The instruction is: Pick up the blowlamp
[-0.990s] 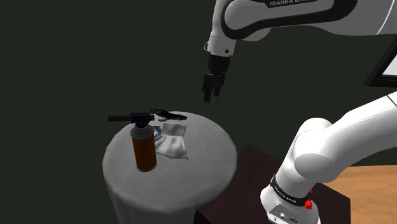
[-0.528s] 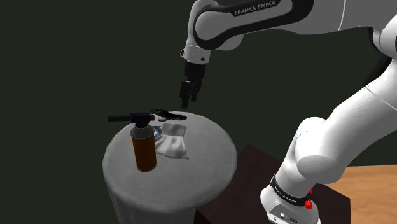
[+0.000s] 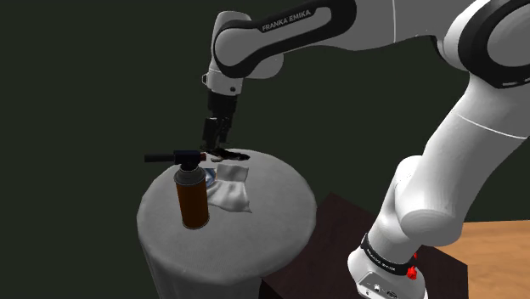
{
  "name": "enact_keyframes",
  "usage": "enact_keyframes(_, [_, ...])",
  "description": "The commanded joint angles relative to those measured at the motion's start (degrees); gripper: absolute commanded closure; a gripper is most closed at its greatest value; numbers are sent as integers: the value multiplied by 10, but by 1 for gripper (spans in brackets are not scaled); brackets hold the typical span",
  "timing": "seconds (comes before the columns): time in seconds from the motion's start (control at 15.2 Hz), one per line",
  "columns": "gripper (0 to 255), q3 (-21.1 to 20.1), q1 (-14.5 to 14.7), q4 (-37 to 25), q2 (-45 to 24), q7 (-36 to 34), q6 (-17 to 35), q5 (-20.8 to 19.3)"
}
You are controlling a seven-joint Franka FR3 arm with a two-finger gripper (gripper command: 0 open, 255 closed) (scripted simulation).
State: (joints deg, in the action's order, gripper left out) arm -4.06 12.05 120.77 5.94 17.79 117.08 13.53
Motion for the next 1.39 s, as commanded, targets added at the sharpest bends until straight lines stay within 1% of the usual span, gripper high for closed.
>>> enact_keyframes(0.0, [0, -8, 9, -23, -32, 11, 15, 6])
enact_keyframes(0.13, [0, -14, 15, -45, -57, 19, 22, 9])
enact_keyframes(0.59, [0, -16, 17, -12, -76, 30, 73, 15])
enact_keyframes(0.73, [0, -16, 17, -9, -78, 31, 77, 15])
enact_keyframes(0.79, [255, -16, 17, -10, -78, 31, 77, 15])
enact_keyframes(1.32, [255, -16, 17, -9, -77, 31, 77, 15])
